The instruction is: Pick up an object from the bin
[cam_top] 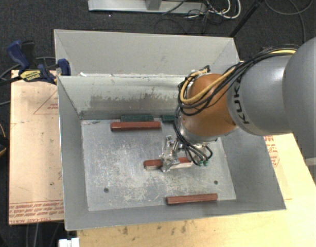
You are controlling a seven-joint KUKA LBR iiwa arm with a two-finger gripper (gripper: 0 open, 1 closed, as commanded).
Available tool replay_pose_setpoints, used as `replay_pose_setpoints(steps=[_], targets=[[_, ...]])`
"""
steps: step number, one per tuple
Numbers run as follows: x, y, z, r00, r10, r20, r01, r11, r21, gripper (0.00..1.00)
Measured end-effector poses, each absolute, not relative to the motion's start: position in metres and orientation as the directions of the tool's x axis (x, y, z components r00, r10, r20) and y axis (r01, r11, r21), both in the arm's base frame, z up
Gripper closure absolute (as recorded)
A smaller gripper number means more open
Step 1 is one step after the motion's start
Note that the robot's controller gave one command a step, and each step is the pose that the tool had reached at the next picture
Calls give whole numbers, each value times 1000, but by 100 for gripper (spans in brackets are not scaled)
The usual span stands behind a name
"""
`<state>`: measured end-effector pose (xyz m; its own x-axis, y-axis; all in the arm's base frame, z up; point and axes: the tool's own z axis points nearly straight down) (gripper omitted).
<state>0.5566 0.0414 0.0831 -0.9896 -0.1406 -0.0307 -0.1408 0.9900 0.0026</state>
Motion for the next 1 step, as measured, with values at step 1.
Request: replay_pose_setpoints(steps=[1], targets=[[552,39,77,-990,-142,-19,-142,990,0,0]])
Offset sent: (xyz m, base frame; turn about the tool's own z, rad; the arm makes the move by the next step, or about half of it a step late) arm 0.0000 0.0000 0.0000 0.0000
